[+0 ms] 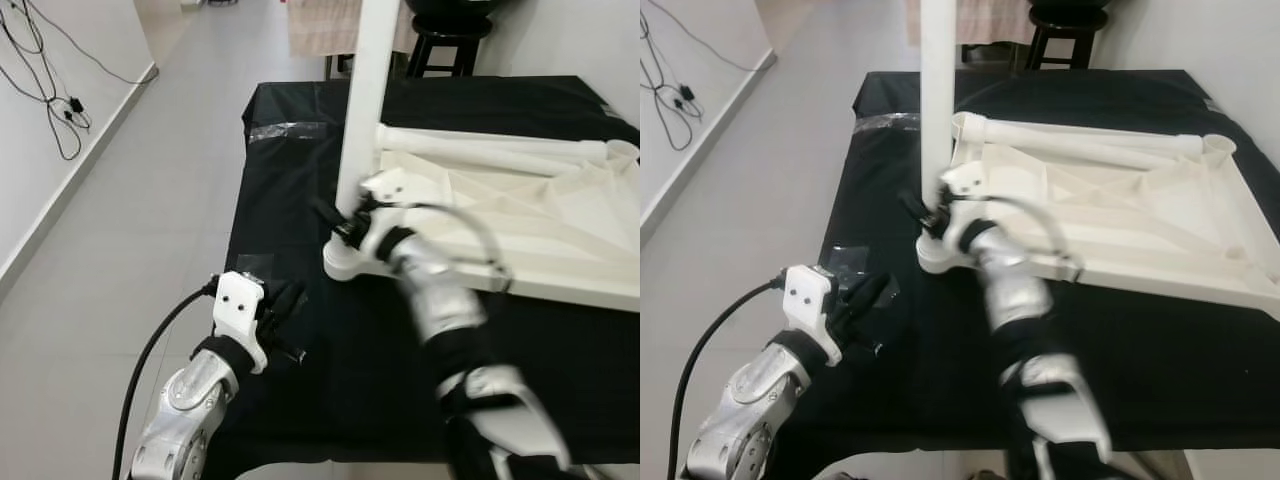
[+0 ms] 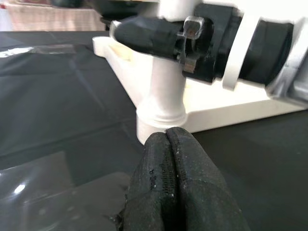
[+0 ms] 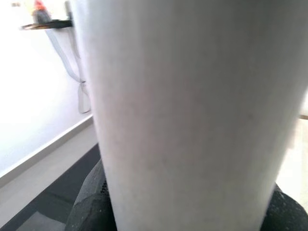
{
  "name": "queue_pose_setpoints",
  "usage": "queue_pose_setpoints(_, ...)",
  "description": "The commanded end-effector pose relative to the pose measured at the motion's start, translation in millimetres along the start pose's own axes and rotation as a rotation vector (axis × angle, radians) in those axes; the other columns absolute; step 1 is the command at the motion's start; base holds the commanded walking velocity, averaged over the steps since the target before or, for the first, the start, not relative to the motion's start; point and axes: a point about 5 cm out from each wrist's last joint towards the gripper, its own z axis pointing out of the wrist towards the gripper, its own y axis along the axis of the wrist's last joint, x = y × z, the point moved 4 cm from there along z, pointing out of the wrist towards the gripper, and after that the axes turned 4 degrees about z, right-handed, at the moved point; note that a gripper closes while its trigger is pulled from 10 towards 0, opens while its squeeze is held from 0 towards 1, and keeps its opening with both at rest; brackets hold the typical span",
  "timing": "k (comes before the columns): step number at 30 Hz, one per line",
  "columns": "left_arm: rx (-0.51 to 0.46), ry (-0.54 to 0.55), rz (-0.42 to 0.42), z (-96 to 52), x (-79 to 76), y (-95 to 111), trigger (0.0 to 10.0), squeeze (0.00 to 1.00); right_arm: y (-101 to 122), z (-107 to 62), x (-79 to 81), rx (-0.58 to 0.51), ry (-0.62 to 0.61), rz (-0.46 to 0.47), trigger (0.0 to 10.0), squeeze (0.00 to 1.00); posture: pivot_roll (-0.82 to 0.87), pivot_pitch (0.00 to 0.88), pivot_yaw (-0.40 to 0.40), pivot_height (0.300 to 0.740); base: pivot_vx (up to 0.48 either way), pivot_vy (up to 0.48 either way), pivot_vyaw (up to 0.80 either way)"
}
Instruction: Building children table
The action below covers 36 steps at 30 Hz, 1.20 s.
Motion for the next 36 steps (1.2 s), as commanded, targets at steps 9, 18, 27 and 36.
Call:
queue_pose_setpoints(9, 0.01, 0.018, -0.009, -2.2, 1.8, -2.7, 10.0, 0.0, -34.1, -3.3, -4.5, 0.146, -0.009, 0.015, 10.0, 0.0, 0.02, 0.158, -0.016, 0.74, 0.0, 0.0, 0.0)
queue_pose_setpoints(18, 0.011, 0.023, -0.013, -2.4, 1.3, -2.4, 10.0, 0.0, 8.9, 16.1, 8.5, 0.05, 0.193, 0.111, 10.0, 0.06, 0.02, 0.158, -0.015, 0.74, 0.0, 0.0, 0.0)
queue_pose_setpoints(27, 0.016, 0.02, -0.013, -2.0, -0.3, -4.1, 10.0, 0.0, 21.8, 14.9, 22.9, 0.147, 0.695, -0.038, 10.0, 0.0, 0.04, 0.152, -0.018, 0.74, 0.0, 0.0, 0.0)
queue_pose_setpoints(36, 0.02, 0.022, -0.01, -3.1, -0.4, -5.1, 10.0, 0.0, 12.4, 11.0, 11.4, 0.233, 0.734, 0.026, 0.0, 0.0, 0.05, 0.146, -0.018, 0.74, 0.0, 0.0, 0.0)
